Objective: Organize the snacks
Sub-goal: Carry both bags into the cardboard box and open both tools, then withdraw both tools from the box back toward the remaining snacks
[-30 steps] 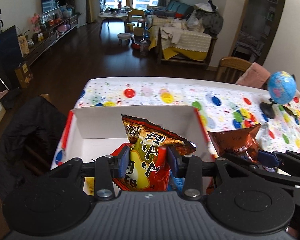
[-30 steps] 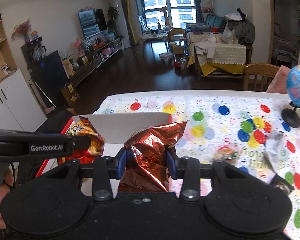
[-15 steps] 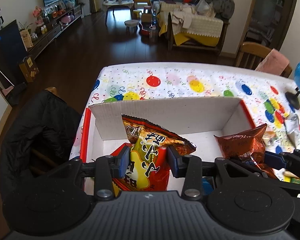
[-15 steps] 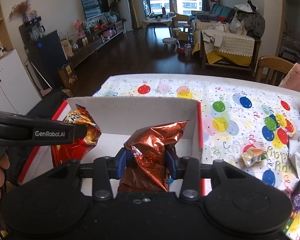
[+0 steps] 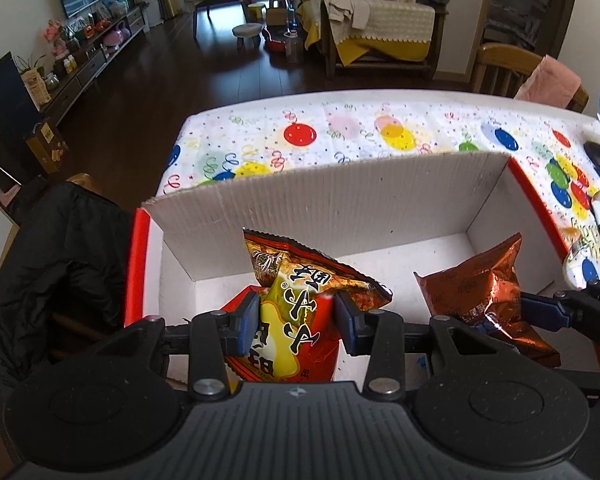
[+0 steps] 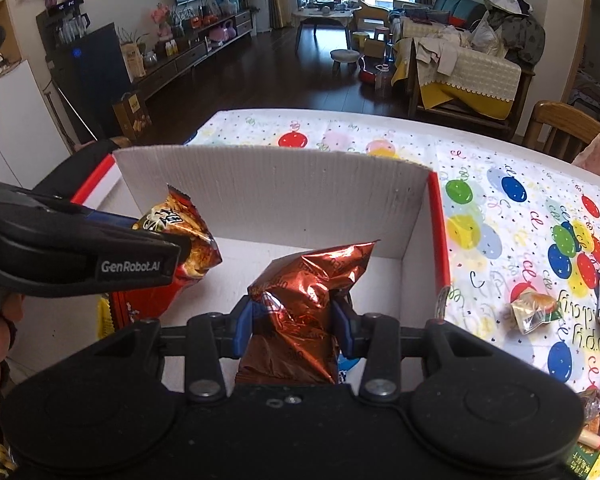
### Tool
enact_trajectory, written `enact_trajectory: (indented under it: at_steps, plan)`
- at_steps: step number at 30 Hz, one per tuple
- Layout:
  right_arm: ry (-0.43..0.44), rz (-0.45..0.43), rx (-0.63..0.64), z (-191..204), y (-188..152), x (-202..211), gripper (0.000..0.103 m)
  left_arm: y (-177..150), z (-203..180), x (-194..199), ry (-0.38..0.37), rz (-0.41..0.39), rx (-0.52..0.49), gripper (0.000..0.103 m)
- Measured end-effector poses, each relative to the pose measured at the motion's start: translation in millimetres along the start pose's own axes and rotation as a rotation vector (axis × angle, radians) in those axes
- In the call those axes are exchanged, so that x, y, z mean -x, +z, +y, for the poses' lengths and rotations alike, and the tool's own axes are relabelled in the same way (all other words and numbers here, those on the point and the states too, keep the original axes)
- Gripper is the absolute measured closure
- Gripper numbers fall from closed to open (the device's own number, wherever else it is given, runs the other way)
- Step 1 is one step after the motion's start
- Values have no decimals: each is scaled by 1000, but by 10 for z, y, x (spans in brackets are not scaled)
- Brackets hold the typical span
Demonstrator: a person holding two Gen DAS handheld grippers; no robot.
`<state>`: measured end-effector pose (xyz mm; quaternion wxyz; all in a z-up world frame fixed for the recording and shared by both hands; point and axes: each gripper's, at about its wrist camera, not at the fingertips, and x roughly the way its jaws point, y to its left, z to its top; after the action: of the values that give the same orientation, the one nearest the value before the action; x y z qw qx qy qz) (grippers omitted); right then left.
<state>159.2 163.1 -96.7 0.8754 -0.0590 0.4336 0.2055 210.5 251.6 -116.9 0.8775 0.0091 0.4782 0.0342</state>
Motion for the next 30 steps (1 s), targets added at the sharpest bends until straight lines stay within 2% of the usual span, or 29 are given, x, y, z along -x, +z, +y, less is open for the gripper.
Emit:
enact_trajectory:
  at_steps: [11, 15, 19, 30]
  plan:
    - [-22, 8, 15, 23, -27, 8, 61, -65, -2, -86, 2, 38, 5, 62]
    - [-24, -6, 15, 12, -30, 67, 53, -69, 6, -2, -8, 14, 13, 61]
    - [-25, -22, 4, 4, -27, 161, 49, -78, 26, 122, -27, -16, 26, 49]
    - [-35, -116, -7, -11, -66, 561, 23, -134, 35, 488, -59, -68, 55, 43]
